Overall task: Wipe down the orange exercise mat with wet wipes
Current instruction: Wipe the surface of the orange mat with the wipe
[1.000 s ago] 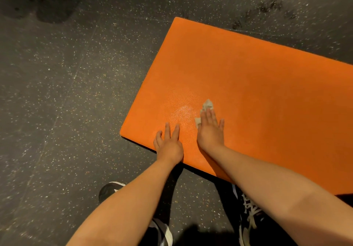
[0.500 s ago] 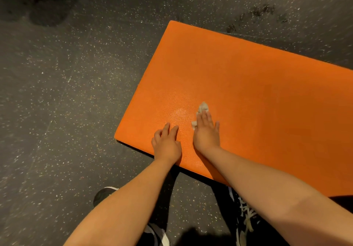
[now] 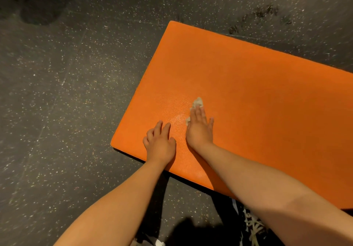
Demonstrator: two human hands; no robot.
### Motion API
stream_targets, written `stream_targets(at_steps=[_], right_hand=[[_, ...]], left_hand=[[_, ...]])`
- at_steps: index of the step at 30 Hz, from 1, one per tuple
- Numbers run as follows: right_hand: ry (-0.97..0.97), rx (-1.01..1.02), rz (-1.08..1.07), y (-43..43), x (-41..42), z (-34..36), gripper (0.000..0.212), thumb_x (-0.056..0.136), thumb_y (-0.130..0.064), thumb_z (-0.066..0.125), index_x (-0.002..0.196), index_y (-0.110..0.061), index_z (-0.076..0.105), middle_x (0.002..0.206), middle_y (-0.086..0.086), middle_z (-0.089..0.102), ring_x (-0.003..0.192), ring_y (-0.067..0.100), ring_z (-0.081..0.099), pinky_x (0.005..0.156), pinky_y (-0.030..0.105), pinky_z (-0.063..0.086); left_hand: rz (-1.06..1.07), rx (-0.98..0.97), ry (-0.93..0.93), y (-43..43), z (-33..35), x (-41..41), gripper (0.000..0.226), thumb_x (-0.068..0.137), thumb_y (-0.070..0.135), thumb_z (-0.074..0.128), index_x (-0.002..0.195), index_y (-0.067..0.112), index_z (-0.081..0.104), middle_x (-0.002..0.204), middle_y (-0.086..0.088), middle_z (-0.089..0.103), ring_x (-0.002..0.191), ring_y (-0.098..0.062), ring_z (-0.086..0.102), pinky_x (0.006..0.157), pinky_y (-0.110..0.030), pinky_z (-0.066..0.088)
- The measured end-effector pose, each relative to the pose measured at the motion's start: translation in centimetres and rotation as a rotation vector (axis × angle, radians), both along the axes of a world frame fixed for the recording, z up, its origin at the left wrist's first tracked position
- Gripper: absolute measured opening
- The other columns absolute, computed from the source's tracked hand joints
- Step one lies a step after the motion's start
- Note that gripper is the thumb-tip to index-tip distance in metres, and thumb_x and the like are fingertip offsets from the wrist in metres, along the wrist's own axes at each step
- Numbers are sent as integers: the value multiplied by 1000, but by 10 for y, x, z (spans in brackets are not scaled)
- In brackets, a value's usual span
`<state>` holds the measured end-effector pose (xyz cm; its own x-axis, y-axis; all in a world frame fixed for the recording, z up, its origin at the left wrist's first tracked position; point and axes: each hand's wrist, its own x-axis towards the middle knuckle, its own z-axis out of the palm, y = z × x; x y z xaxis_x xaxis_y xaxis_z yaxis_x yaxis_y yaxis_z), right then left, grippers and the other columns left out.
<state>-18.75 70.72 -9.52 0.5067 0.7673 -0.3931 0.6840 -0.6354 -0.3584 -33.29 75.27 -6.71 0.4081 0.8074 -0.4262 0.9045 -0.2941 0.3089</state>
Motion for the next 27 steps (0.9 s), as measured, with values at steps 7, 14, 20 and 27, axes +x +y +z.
stream_targets(at_steps=[7,14,20,27], right_hand=[[70,41,452,29,-2,2,57,109,-29,33,162,-27,12,170,-6,-3,156,12,-9,123,53,-10],[-23,25,0,37,14,-7,68,104,-16,39,162,-22,3,169,-2,-12,155,15,-16,122,54,-9],[109,79,334,53,-14,2,59,107,-23,35,162,-26,15,170,-7,-2,155,11,-10,123,54,-11],[-90,-8,-173,7,30,-9,59,109,-27,27,162,-24,2,169,-5,-14,154,14,-17,122,52,-12]], left_hand=[[84,19,8,16,-10,8,57,102,37,43,156,33,28,168,4,11,147,-25,14,117,-48,12],[25,19,20,22,-9,2,57,102,40,43,156,35,27,167,4,11,144,-26,16,114,-46,14],[-6,23,-1,33,-10,11,55,103,34,41,156,36,26,168,3,8,148,-26,11,116,-47,12],[-7,7,26,32,-14,12,59,103,38,40,158,38,20,169,3,3,150,-25,7,117,-49,9]])
